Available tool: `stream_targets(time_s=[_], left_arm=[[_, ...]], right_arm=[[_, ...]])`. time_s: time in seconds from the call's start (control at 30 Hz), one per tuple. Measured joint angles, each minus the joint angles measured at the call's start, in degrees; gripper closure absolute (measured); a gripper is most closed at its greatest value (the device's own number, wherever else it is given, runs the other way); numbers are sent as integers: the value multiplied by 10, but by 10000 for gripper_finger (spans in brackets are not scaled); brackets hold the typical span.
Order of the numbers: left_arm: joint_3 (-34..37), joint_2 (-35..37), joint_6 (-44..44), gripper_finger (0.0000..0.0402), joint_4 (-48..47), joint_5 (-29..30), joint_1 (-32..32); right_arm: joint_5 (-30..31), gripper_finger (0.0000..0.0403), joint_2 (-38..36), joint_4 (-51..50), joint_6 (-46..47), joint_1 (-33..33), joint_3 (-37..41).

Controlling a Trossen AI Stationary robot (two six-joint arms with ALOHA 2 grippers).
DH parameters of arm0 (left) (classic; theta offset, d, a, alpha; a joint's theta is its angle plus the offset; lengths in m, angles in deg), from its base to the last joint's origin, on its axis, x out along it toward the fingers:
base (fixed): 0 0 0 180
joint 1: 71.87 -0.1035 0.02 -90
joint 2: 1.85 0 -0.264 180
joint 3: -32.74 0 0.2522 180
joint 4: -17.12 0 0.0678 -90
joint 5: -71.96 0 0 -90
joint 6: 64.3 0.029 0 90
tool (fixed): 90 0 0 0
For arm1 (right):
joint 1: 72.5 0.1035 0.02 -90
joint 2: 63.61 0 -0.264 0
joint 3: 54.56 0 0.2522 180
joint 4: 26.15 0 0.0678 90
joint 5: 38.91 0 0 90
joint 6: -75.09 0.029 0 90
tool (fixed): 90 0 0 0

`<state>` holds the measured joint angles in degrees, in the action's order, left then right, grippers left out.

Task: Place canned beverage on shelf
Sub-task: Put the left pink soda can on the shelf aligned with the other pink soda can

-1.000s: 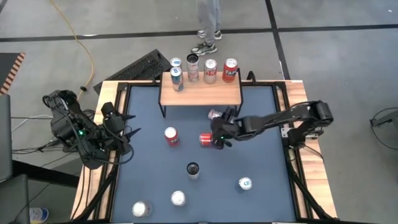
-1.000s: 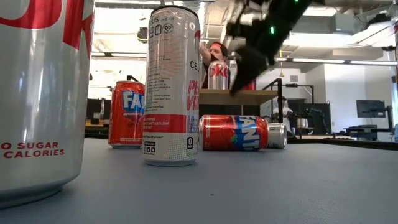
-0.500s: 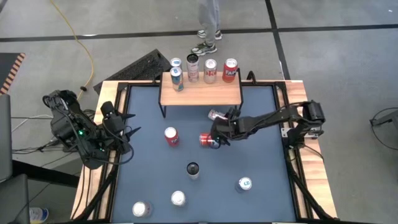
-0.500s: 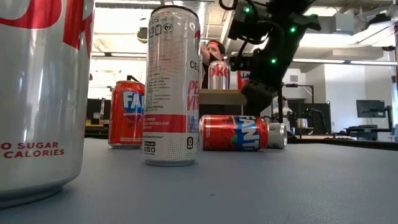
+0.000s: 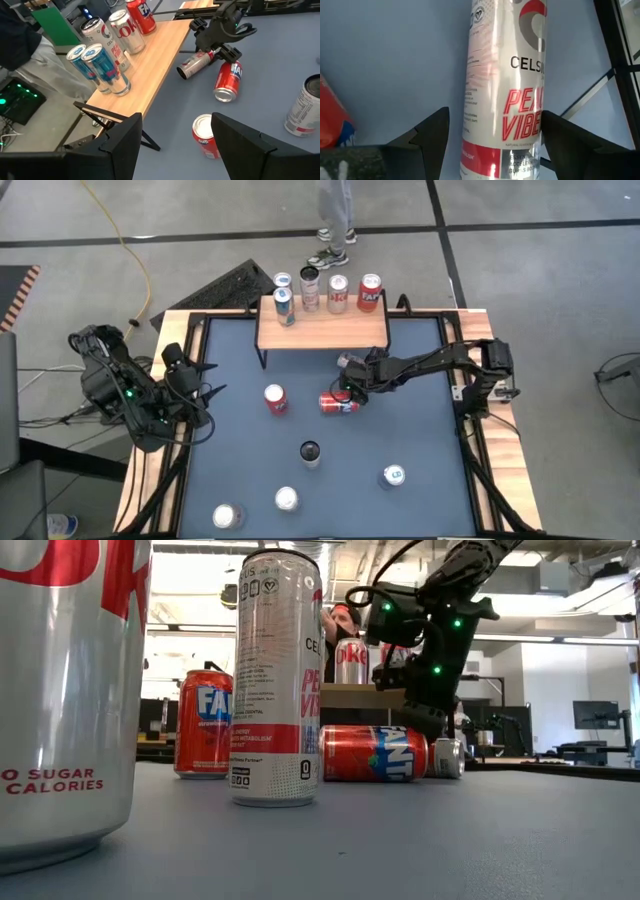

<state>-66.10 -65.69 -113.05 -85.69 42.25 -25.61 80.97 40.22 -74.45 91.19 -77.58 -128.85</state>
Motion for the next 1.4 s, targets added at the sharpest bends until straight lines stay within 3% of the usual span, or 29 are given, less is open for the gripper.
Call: stream_targets(time_s=[0.23, 0.6, 1.0, 1.2, 1.4], left_arm=[[0, 0, -5, 173, 0, -5, 0], [0, 0, -14, 173, 0, -30, 0], [0, 0, -14, 173, 0, -30, 0], [0, 0, -14, 173, 0, -30, 0], [0, 0, -14, 173, 0, -31, 0]], right_arm=[[-5, 140, -7, -6, -3, 14, 1], [21, 279, -16, -36, 59, 81, 2], [11, 280, -84, -96, 189, 170, 5], [97, 308, -138, -88, 286, 211, 50], [98, 321, -187, -64, 346, 254, 102]])
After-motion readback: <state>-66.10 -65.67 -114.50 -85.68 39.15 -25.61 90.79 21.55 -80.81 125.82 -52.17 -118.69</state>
